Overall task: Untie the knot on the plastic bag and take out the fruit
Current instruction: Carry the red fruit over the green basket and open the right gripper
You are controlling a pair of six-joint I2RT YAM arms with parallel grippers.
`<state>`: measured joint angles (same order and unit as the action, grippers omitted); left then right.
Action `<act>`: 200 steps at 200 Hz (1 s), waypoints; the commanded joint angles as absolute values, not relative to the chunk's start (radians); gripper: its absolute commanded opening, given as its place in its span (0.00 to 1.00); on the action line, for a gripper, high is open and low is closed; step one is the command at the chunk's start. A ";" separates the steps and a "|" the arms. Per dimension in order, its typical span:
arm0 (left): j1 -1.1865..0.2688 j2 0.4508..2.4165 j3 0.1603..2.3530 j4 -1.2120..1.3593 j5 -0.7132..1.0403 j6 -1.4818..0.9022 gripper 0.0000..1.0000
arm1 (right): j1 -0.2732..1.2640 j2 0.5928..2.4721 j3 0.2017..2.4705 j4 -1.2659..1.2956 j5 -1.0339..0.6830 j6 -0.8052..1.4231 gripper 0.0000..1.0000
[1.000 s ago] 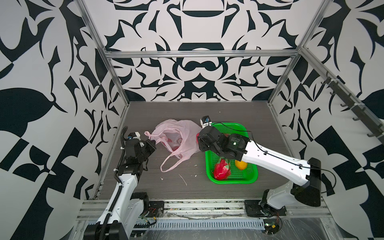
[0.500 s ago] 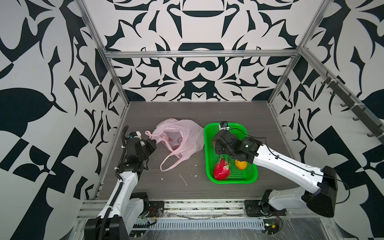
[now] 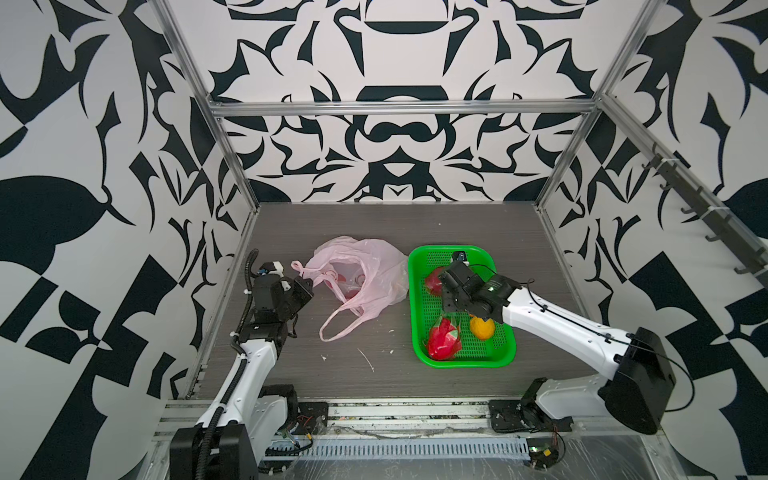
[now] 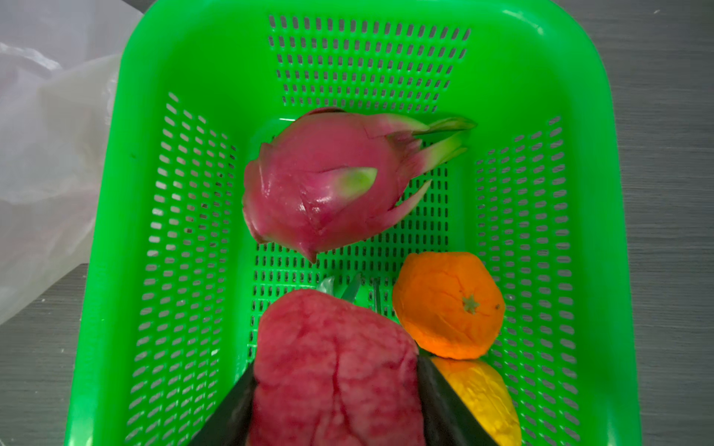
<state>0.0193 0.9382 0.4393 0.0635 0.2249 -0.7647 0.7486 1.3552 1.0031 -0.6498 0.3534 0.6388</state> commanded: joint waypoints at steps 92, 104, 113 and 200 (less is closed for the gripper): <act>0.020 0.933 0.488 0.030 0.211 -0.712 0.22 | 0.713 1.407 0.987 -0.597 0.333 0.628 0.75; 0.019 0.937 0.498 0.022 0.211 -0.706 0.28 | 0.711 1.406 0.983 -0.597 0.335 0.630 0.75; 0.020 0.936 0.505 0.014 0.210 -0.699 0.33 | 0.710 1.401 0.981 -0.597 0.336 0.630 0.75; 0.018 0.832 0.631 -0.175 0.144 -0.594 0.98 | 0.684 1.290 0.973 -0.588 0.364 0.604 0.80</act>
<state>0.0193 0.8776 0.5877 -0.0940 0.1917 -0.6422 0.7010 1.3632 0.9741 -0.6014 0.3283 0.6235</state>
